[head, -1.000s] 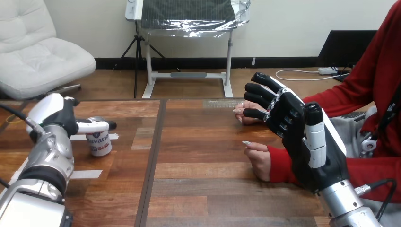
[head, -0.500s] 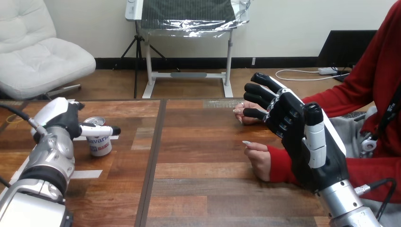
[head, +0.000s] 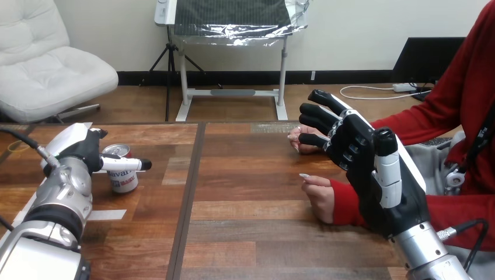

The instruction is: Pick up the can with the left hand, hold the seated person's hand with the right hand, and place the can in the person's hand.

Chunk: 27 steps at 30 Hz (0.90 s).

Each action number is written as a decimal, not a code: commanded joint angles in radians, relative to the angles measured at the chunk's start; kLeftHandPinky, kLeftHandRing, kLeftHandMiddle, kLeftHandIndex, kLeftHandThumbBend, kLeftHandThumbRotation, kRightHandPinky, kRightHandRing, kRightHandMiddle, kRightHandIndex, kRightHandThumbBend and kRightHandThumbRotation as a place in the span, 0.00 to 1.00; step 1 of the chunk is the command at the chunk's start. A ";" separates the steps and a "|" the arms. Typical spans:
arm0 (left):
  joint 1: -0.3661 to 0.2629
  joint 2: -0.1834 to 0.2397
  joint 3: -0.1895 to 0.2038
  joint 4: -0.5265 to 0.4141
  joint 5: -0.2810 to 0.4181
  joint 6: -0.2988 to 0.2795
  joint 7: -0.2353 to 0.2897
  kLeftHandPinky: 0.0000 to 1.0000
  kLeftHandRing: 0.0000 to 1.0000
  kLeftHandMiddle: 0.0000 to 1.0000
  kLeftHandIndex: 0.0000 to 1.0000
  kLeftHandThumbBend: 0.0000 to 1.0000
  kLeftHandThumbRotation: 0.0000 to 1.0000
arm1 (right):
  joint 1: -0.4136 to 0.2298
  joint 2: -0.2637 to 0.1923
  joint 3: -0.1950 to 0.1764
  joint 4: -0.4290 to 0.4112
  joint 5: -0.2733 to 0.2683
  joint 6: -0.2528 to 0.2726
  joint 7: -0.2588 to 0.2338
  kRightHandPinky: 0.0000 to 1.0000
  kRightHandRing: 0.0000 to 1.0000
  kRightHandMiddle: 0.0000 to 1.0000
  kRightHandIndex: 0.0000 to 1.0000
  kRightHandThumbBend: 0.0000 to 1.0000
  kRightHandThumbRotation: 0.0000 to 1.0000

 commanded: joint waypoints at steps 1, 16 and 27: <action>-0.074 0.003 -0.014 -0.020 0.012 -0.018 -0.001 0.87 0.93 0.93 0.91 0.99 0.47 | -0.029 -0.003 -0.006 -0.061 0.001 -0.004 -0.007 0.80 0.87 0.86 0.88 0.88 1.00; -0.076 -0.009 -0.022 -0.019 0.017 -0.014 0.002 0.87 0.92 0.93 0.90 0.98 0.45 | -0.027 0.002 -0.003 -0.064 0.003 -0.009 -0.006 0.79 0.87 0.86 0.88 0.88 1.00; -0.078 -0.019 -0.024 -0.017 0.014 -0.006 -0.002 0.85 0.91 0.92 0.90 0.98 0.42 | -0.023 -0.001 -0.002 -0.067 0.005 -0.014 0.004 0.80 0.87 0.86 0.88 0.88 1.00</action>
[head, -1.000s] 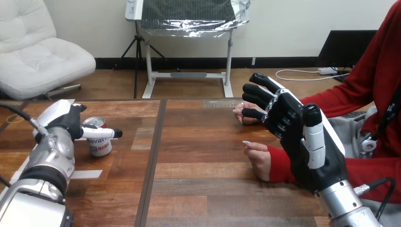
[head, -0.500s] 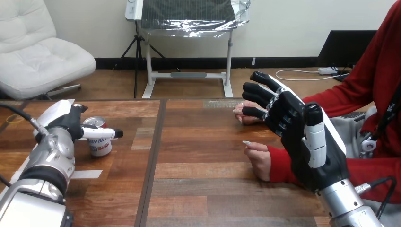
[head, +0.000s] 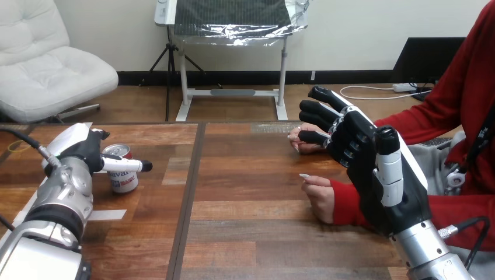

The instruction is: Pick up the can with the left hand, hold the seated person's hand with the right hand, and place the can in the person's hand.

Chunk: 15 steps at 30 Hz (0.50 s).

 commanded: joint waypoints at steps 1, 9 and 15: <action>-0.078 -0.016 -0.019 -0.016 0.017 -0.006 -0.002 0.85 0.91 0.92 0.90 0.98 0.42 | -0.023 -0.002 -0.002 -0.050 0.005 -0.014 0.004 0.80 0.87 0.86 0.88 0.88 1.00; -0.085 -0.019 -0.057 -0.014 0.054 0.002 -0.028 0.84 0.91 0.92 0.90 0.93 0.45 | -0.020 -0.003 -0.002 -0.054 0.009 -0.012 0.008 0.80 0.87 0.86 0.88 0.87 1.00; -0.091 -0.022 -0.073 -0.011 0.072 0.015 -0.054 0.82 0.90 0.91 0.89 0.91 0.48 | -0.017 0.000 -0.001 -0.059 0.007 -0.017 0.007 0.80 0.87 0.86 0.88 0.87 1.00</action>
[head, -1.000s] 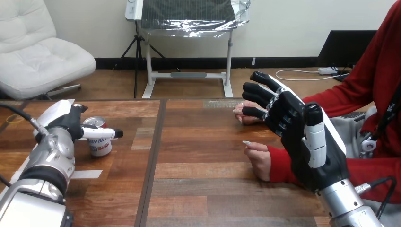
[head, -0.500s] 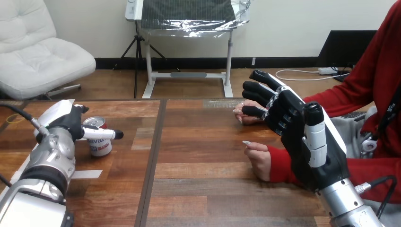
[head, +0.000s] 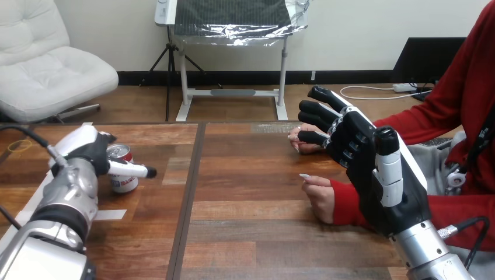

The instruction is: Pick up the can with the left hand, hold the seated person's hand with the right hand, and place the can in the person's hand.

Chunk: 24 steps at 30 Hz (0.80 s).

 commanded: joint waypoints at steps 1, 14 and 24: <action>-0.090 -0.005 -0.030 -0.011 0.028 0.010 -0.020 0.81 0.89 0.91 0.88 0.90 0.49 | -0.018 0.000 -0.001 -0.058 0.007 -0.018 0.003 0.80 0.87 0.86 0.88 0.87 1.00; -0.103 -0.020 -0.011 -0.010 -0.011 0.052 -0.073 0.79 0.86 0.86 0.84 0.85 0.43 | -0.014 0.004 0.003 -0.071 0.009 -0.020 0.009 0.80 0.86 0.85 0.88 0.87 1.00; -0.105 -0.021 -0.024 -0.011 -0.003 0.053 -0.076 0.68 0.76 0.79 0.78 0.83 0.41 | -0.012 0.006 0.004 -0.077 0.005 -0.013 -0.001 0.80 0.86 0.85 0.88 0.88 1.00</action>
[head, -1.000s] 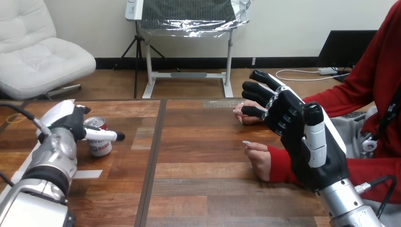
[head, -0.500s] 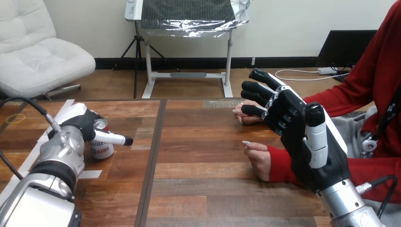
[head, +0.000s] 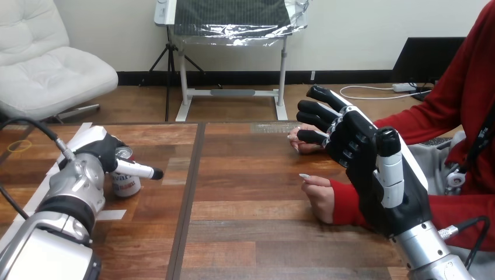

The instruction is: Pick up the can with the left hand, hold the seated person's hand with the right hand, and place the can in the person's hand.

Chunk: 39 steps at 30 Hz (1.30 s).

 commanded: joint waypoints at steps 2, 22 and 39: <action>-0.062 -0.011 -0.004 -0.011 0.003 -0.002 -0.006 0.67 0.75 0.78 0.77 0.83 0.40 | -0.021 0.004 0.000 -0.059 0.000 -0.011 -0.009 0.80 0.86 0.85 0.87 0.88 1.00; -0.064 -0.008 0.006 -0.016 -0.009 -0.015 -0.008 0.47 0.63 0.69 0.71 0.77 0.24 | -0.025 0.003 0.000 -0.050 0.006 -0.011 -0.003 0.80 0.86 0.85 0.88 0.89 1.00; -0.074 0.001 0.006 -0.018 -0.016 -0.018 -0.017 0.48 0.63 0.69 0.70 0.75 0.10 | -0.031 0.005 -0.004 -0.039 0.003 -0.016 -0.008 0.78 0.85 0.85 0.88 0.88 1.00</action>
